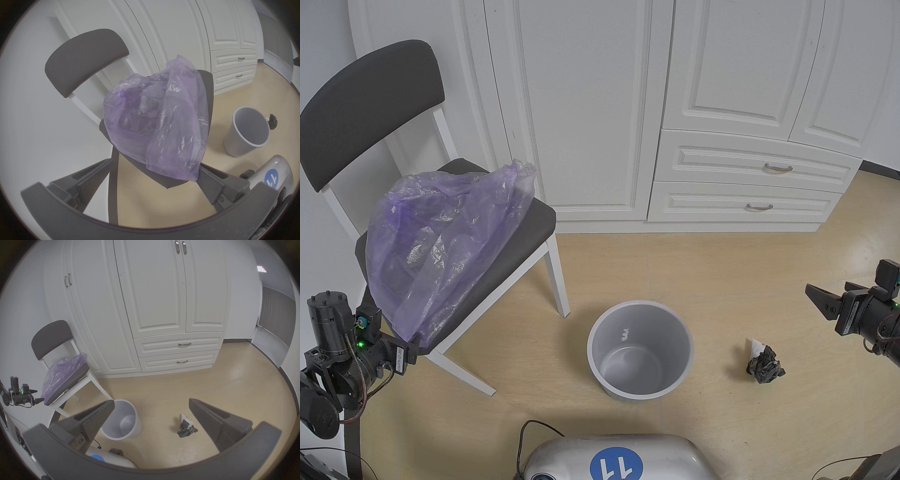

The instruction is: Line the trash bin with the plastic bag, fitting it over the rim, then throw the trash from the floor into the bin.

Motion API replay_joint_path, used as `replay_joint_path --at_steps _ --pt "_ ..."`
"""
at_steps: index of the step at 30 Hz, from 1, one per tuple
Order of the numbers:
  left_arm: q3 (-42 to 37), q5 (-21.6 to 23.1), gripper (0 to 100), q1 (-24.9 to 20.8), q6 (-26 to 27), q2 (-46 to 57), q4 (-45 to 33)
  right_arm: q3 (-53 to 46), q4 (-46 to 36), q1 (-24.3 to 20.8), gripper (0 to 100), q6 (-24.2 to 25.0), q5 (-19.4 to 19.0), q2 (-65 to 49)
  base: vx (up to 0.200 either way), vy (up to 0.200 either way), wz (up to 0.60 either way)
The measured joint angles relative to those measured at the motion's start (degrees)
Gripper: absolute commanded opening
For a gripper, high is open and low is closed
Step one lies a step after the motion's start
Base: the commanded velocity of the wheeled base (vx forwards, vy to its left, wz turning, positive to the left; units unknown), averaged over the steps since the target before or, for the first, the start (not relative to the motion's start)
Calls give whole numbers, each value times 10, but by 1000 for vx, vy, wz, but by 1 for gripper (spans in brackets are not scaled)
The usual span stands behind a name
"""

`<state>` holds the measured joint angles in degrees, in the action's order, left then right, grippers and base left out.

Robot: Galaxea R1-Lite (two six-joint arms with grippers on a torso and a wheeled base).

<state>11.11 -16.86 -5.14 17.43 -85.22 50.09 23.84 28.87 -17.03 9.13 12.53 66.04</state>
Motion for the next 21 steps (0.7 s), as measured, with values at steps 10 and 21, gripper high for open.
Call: replay_joint_path --at_steps 10,21 --pt "-5 -41 100 20 2 -4 22 2 0 0 100 0 0 -7 0 0 0" --pt "-7 -38 100 -18 -15 -14 28 4 0 0 100 0 0 -12 0 0 0"
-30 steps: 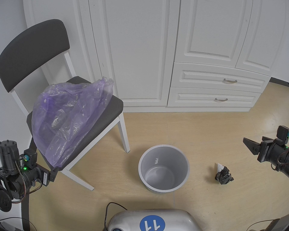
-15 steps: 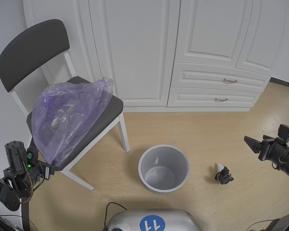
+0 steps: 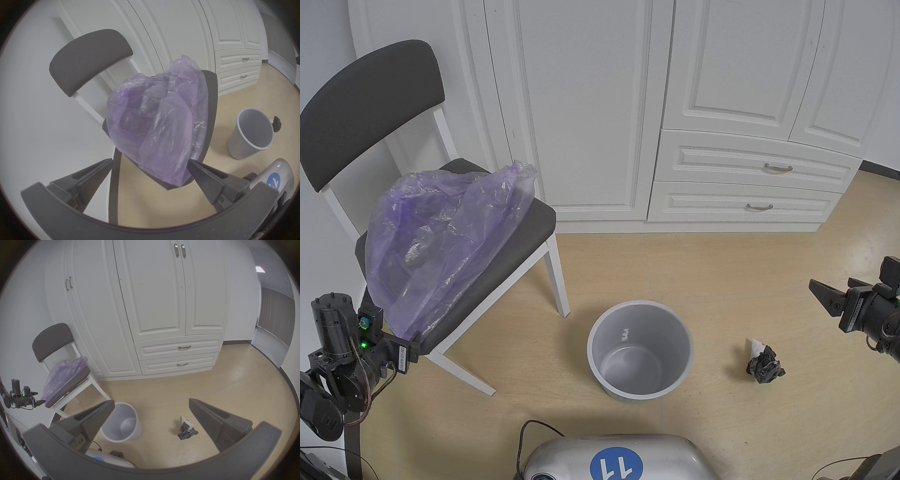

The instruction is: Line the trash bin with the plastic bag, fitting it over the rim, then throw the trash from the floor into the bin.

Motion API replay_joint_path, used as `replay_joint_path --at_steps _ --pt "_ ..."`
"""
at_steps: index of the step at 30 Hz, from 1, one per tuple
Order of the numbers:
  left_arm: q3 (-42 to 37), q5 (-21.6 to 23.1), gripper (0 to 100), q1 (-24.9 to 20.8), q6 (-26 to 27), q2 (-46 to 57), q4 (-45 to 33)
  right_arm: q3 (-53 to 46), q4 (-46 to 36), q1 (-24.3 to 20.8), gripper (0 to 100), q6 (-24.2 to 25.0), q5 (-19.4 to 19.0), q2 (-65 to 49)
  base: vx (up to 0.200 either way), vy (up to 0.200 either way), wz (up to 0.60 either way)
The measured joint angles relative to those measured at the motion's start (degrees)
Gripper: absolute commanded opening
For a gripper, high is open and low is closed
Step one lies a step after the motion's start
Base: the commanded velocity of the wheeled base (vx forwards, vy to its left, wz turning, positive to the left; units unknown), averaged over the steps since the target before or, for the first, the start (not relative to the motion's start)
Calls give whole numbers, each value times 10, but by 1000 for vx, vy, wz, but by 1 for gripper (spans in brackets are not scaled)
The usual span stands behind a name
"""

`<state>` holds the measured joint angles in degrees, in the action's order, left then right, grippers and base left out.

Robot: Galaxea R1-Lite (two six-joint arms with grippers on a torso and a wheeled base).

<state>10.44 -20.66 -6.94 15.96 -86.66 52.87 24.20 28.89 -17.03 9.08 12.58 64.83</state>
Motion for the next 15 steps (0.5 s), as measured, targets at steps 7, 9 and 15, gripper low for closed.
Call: replay_joint_path --at_steps 7,9,15 --pt "-5 -22 100 -15 -10 -55 71 0 0 0 100 0 0 -1 0 0 0" --pt "-7 -44 100 -15 -9 -72 105 0 0 0 100 0 0 -1 0 0 0" --pt "-28 -83 100 -11 13 -104 183 1 1 0 100 0 -1 -2 0 0 0"
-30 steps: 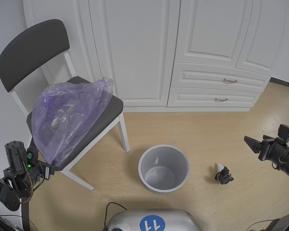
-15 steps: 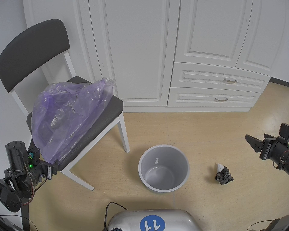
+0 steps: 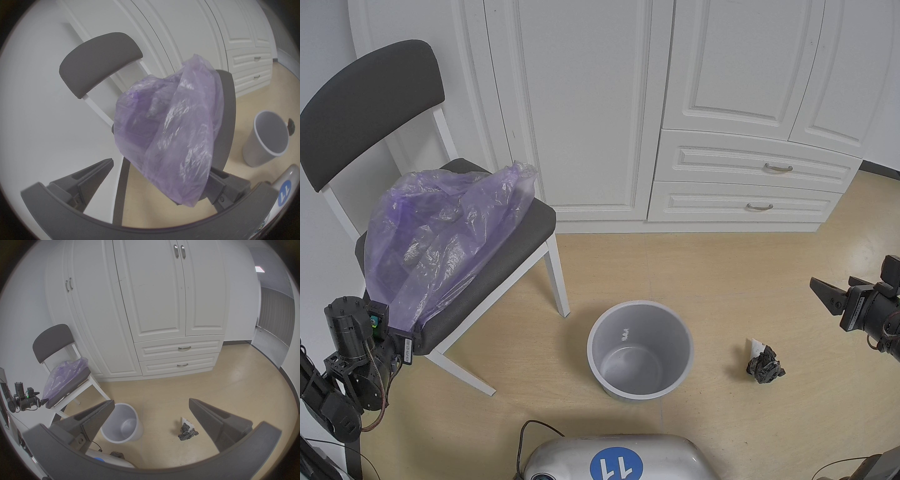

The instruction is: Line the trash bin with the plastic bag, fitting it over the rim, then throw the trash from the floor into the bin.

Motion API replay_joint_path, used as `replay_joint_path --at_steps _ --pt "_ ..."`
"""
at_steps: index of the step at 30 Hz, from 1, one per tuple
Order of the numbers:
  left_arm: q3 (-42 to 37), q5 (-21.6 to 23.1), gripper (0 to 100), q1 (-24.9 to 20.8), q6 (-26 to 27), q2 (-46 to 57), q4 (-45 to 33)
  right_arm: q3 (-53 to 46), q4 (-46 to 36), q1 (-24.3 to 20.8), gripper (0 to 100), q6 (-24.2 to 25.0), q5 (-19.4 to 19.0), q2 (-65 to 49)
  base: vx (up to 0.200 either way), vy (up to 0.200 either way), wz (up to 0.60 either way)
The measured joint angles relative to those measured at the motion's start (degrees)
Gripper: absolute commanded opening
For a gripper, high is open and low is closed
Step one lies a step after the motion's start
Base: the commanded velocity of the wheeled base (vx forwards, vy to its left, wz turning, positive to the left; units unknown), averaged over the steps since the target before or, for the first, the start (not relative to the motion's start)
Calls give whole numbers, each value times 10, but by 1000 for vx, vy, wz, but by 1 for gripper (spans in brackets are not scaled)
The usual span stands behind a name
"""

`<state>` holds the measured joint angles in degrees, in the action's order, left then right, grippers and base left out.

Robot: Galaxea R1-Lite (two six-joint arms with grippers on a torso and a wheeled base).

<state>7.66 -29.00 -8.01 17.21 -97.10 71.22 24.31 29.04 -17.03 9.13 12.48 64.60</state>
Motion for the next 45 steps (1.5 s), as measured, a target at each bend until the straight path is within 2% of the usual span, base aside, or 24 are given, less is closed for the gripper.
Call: replay_joint_path --at_steps 5,9,13,23,32,37,40,45 --pt "-23 -1 100 11 25 2 27 0 0 0 100 0 0 -1 0 0 0" --pt "-39 19 100 14 32 19 31 0 0 0 100 0 0 -2 0 0 0" --pt "-44 51 100 14 30 37 27 0 -1 0 100 0 -1 -3 0 0 0" --pt "-21 55 100 22 2 37 27 -1 -1 0 100 0 -2 -5 0 0 0" --pt "6 57 100 85 14 42 31 0 -1 0 100 1 -2 -5 0 0 0" --pt "16 98 100 112 20 55 26 0 -1 0 100 1 -2 -4 0 0 0" --pt "8 106 100 110 21 56 25 0 -1 0 100 1 -2 -3 0 0 0" --pt "-11 106 100 79 22 47 27 -2 -1 0 100 1 -2 -1 0 0 0"
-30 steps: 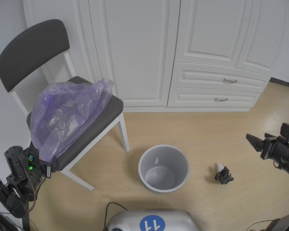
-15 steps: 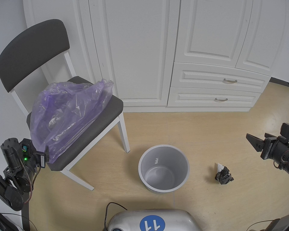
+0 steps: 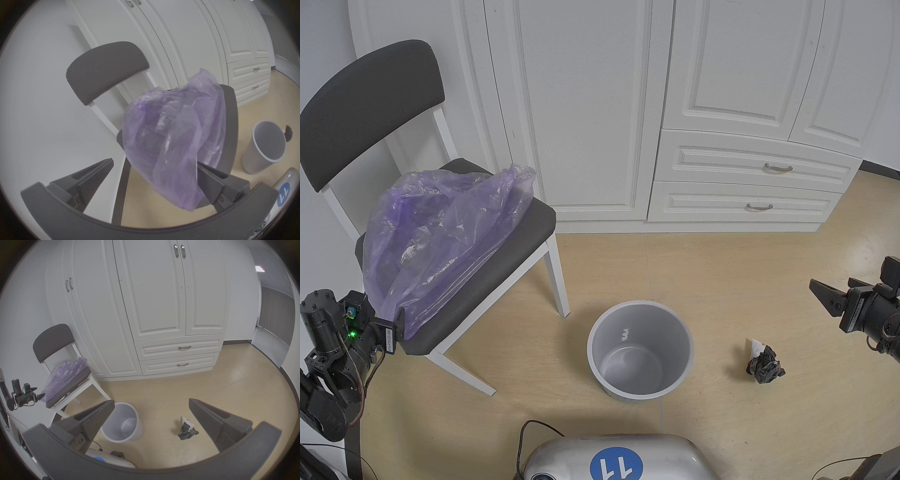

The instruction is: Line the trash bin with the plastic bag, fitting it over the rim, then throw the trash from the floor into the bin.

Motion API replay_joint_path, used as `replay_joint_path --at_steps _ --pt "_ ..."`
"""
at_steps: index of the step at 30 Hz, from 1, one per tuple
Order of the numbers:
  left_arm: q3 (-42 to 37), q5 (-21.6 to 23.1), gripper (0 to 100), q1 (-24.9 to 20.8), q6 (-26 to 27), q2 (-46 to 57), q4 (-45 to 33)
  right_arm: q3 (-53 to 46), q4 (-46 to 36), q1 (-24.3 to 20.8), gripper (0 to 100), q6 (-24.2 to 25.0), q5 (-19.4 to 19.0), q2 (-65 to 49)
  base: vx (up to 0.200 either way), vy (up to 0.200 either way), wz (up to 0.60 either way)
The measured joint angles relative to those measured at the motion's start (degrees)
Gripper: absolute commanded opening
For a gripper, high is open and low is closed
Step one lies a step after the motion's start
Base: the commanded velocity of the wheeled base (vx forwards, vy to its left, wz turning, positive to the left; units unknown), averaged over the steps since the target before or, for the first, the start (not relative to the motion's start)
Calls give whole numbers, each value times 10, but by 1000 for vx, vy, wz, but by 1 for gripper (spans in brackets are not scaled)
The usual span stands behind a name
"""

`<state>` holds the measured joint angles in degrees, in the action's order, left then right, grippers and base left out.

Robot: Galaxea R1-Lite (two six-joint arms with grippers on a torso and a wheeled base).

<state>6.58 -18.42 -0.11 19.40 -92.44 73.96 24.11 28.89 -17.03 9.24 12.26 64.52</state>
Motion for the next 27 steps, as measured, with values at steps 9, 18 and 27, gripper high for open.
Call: replay_joint_path --at_steps 9,18,27 --pt "-35 -5 100 -38 44 -14 4 -1 0 -1 100 0 -2 4 0 0 0" --pt "-36 -53 100 -47 50 -50 54 -2 0 -1 100 0 -2 5 0 0 0" --pt "-41 -73 100 -53 48 -84 139 -1 0 -1 100 0 -3 6 0 0 0"
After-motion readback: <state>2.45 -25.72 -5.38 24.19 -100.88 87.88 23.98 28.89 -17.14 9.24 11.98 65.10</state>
